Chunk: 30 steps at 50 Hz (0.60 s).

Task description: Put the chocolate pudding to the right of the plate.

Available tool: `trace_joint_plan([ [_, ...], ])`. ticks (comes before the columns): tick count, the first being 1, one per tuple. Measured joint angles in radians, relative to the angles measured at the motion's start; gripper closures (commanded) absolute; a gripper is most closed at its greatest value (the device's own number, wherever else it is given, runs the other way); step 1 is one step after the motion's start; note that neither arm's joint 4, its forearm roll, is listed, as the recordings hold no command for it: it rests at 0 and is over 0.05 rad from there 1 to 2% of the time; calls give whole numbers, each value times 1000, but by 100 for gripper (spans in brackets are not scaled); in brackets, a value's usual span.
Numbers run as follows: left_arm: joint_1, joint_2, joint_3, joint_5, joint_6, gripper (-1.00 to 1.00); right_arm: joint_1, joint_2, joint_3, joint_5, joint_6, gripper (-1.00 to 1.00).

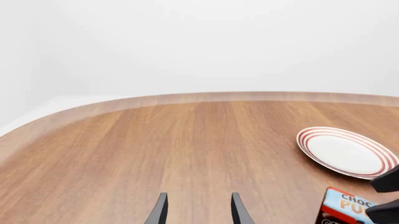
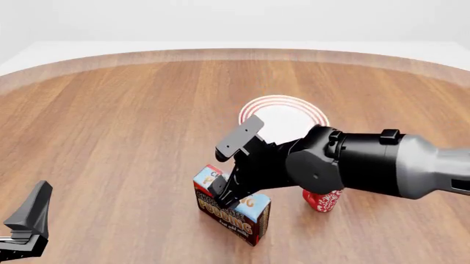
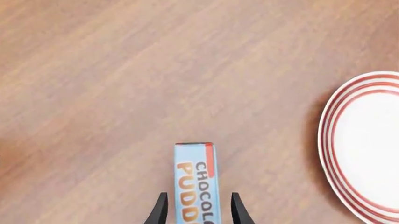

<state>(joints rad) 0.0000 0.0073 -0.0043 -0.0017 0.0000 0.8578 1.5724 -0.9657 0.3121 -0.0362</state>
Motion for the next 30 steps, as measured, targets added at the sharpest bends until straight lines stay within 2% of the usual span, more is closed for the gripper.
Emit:
trace_joint_plan([
  [30,0,0,0,0,0,-100,10,18,16,-28,18,-100],
])
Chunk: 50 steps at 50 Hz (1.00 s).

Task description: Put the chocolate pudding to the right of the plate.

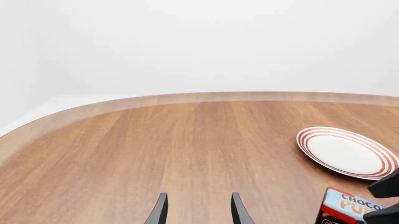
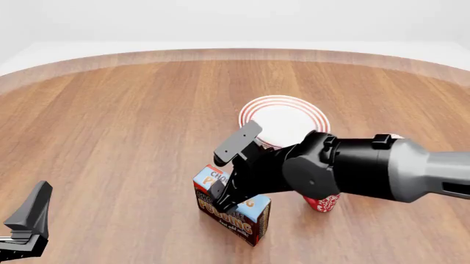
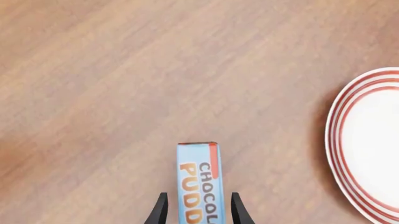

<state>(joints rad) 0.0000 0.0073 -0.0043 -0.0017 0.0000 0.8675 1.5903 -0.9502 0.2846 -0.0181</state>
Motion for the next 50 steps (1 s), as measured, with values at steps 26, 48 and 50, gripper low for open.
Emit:
trace_joint_plan([
  [26,0,0,0,0,0,-100,4,24,21,-39,20,-100],
  [48,0,0,0,0,0,-100,8,23,58,-65,40,-100],
  [50,0,0,0,0,0,-100,7,22,61,-66,41,-100],
])
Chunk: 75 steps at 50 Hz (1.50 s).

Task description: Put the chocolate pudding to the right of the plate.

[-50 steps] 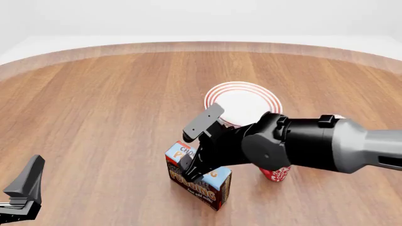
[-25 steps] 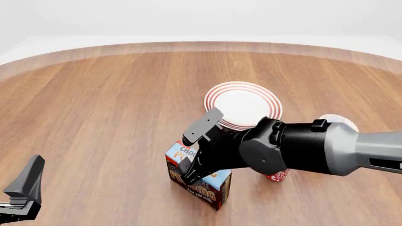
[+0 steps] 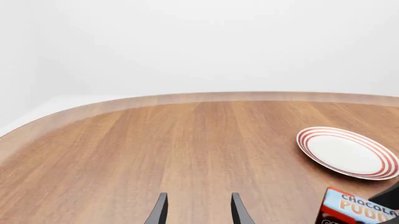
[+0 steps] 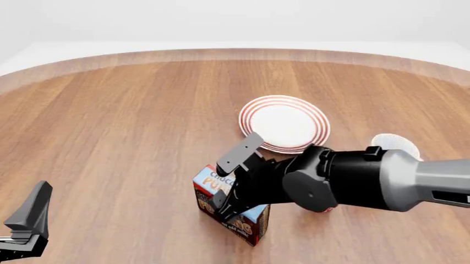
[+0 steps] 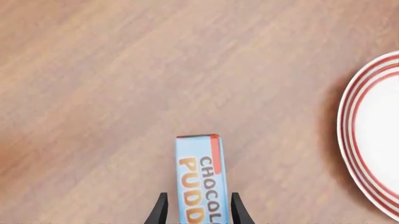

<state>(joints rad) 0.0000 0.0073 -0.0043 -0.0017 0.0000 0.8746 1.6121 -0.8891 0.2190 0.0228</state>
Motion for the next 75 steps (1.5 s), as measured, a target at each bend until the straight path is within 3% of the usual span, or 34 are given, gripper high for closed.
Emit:
trace_joint_plan([
  [31,0,0,0,0,0,-100,-25,22,7,-13,-8,-100],
  [32,0,0,0,0,0,-100,-26,23,8,-15,-9,100],
  [57,0,0,0,0,0,-100,-34,9,21,-33,-37,100],
  [75,0,0,0,0,0,-100,-81,-73,-104,108,-134,100],
])
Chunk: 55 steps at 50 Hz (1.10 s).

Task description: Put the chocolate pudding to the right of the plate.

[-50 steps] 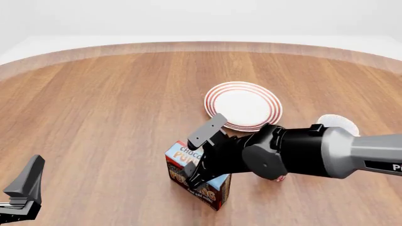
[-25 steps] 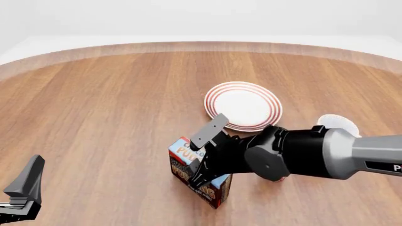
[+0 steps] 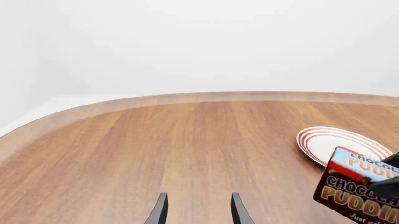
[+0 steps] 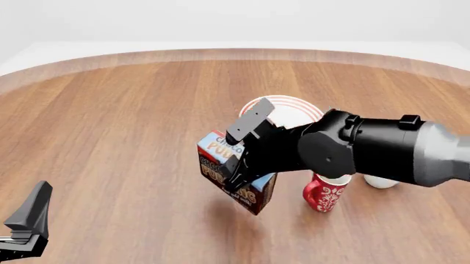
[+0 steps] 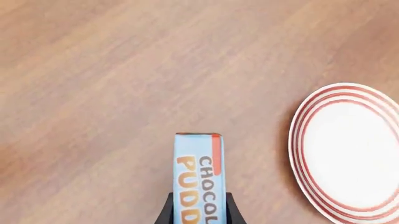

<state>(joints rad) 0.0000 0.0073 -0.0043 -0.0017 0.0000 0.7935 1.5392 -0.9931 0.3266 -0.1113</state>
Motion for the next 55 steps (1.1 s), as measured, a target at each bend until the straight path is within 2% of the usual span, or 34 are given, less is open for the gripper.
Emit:
trace_joint_plan([
  [26,0,0,0,0,0,-100,-105,-71,-253,194,-156,100],
  [55,0,0,0,0,0,-100,-244,2,-558,328,-215,100],
])
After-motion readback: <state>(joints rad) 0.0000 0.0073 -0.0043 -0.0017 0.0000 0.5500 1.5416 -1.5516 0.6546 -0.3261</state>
